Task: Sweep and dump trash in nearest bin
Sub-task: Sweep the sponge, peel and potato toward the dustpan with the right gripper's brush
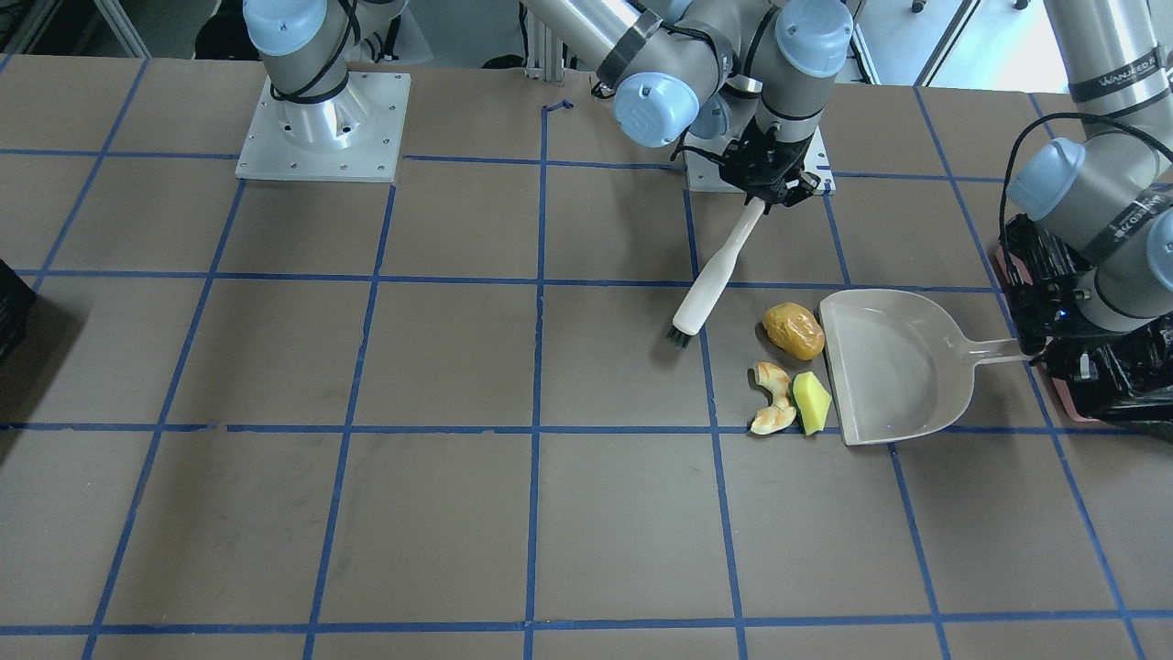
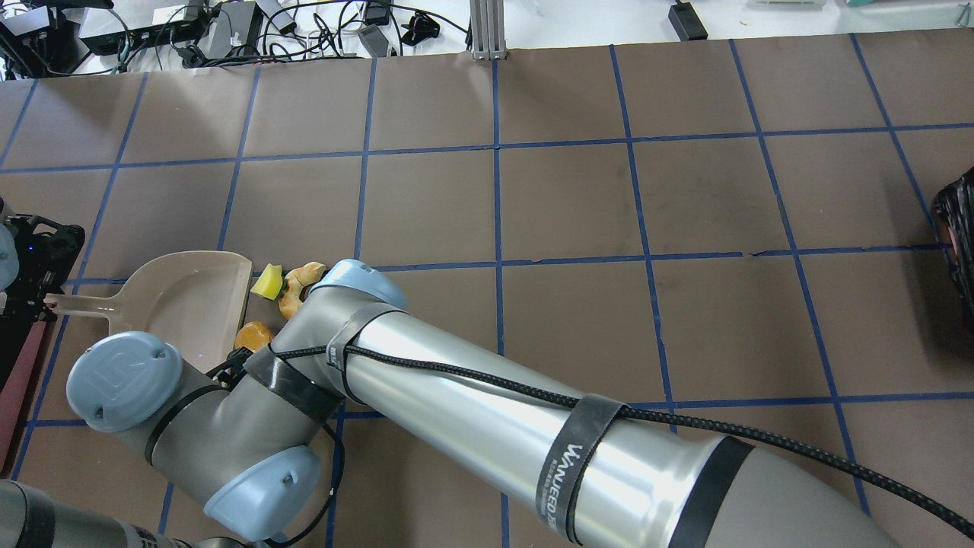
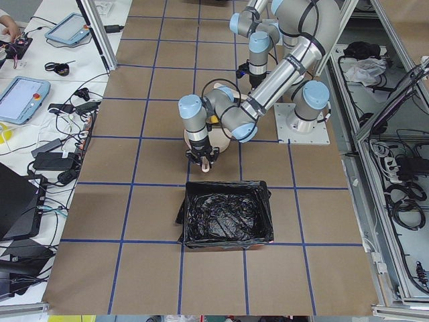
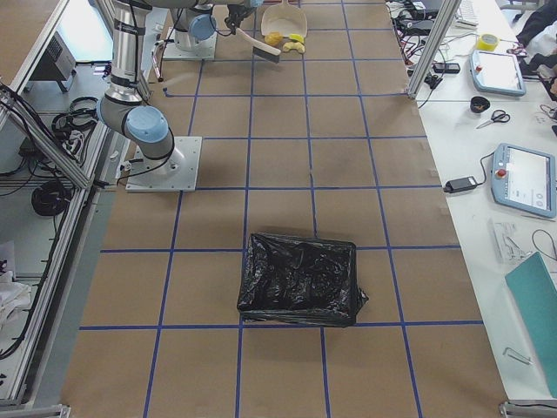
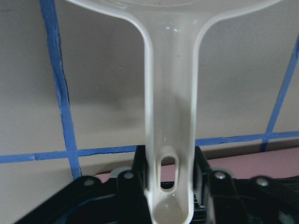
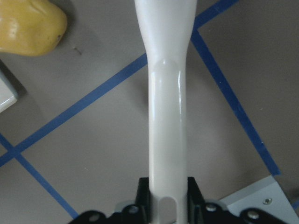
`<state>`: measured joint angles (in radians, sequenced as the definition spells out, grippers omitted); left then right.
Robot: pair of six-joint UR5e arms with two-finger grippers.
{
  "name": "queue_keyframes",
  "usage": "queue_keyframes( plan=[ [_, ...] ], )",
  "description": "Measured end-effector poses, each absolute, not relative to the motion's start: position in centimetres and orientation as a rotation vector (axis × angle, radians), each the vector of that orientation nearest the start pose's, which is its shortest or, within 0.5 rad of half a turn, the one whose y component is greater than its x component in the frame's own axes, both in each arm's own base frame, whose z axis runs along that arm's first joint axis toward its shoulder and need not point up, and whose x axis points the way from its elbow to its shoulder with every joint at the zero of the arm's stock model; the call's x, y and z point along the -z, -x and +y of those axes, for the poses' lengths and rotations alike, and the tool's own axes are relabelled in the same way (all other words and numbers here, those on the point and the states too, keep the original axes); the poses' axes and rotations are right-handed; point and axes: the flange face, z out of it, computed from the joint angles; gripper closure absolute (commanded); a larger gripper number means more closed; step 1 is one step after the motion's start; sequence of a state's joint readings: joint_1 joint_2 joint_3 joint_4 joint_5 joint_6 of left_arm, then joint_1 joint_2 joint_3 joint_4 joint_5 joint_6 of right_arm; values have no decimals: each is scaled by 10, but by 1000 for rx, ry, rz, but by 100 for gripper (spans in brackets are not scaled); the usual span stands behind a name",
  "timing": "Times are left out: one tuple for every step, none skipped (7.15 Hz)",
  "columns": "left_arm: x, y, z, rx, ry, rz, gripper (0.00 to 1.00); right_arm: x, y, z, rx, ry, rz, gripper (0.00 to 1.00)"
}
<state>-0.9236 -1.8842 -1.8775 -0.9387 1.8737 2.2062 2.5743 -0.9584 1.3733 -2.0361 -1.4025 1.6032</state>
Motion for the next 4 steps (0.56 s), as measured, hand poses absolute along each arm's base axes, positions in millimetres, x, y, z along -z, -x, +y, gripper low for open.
queue_keyframes(
  plan=[
    [-247, -248, -502, -455, -2125, 2183, 100, -257, -690, -252, -223, -882, 2902, 100],
    [-248, -247, -502, -453, -2100, 2202, 100, -249, -701, -245, -225, -865, 2912, 100],
    [-247, -245, -500, -451, -2081, 2213, 100, -242, -707, -240, -229, -852, 2921, 100],
    [-245, -243, -497, -446, -2067, 2212, 100, -238, -710, -237, -233, -824, 2931, 100]
  ],
)
